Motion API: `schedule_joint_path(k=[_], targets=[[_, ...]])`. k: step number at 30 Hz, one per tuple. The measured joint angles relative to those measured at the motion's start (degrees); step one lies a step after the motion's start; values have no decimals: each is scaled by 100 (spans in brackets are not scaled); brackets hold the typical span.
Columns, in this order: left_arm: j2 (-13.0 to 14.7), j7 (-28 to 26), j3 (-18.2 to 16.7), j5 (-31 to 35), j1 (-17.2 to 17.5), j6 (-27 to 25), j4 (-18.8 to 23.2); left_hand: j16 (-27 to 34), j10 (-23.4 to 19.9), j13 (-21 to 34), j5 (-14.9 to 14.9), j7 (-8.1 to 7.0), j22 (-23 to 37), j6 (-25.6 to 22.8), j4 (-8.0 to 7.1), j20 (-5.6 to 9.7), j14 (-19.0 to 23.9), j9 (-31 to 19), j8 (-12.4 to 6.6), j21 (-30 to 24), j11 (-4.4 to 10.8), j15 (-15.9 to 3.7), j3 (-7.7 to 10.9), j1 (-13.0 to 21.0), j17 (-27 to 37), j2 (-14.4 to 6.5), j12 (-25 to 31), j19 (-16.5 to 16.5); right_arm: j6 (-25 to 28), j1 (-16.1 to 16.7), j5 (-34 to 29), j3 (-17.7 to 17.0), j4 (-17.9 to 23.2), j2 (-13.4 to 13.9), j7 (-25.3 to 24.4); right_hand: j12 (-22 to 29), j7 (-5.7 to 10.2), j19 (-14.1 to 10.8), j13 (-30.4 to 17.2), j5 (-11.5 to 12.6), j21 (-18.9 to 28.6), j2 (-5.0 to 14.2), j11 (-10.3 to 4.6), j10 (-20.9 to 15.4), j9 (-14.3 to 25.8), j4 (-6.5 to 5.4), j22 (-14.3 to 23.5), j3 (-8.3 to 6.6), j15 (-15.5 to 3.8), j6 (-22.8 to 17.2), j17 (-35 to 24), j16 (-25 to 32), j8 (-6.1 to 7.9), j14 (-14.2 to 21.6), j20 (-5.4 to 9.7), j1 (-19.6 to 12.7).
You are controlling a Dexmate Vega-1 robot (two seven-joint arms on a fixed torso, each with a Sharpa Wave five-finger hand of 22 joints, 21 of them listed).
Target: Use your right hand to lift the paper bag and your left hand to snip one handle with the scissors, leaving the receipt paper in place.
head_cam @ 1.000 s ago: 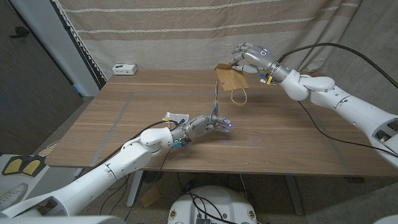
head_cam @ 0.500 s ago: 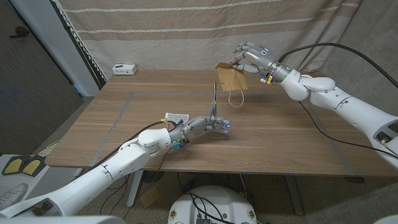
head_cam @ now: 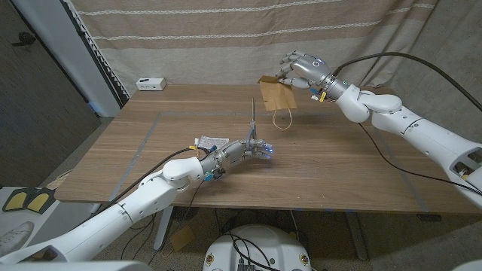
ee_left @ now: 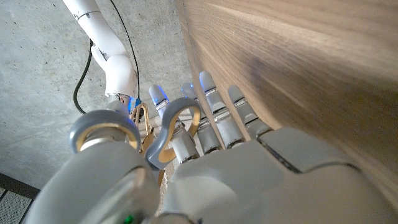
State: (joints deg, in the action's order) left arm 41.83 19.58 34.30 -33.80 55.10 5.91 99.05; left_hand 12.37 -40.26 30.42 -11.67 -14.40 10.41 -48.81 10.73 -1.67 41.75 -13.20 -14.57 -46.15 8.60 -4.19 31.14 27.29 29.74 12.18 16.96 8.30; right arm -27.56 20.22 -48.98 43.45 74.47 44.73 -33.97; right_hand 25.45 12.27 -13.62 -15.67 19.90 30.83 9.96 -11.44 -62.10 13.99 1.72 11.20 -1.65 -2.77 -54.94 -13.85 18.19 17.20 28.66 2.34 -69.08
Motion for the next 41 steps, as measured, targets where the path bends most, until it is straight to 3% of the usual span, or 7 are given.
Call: schedule_joint_path(k=[19,41], targets=[[116,-342,-229,36,251,196,-18,0,-33,28,-28,72,0,-71,-7,3,0,1,-29,45,-30,0,-178,-29,-27,-30,1,39,435,260,-31,-102,518,-58,242,-3,0,0,9,1,0,-1,1,1,27,0,0,0,0,0,0,0,-1,0,0,1],[84,-386,-244,122,219,231,-126,44,-66,27,-28,103,1,-102,-12,4,1,1,-29,87,-60,0,-299,-28,-53,-30,24,39,667,431,-81,-213,754,37,248,-5,0,0,9,5,0,-2,11,11,17,0,1,0,0,0,0,0,24,0,0,2]])
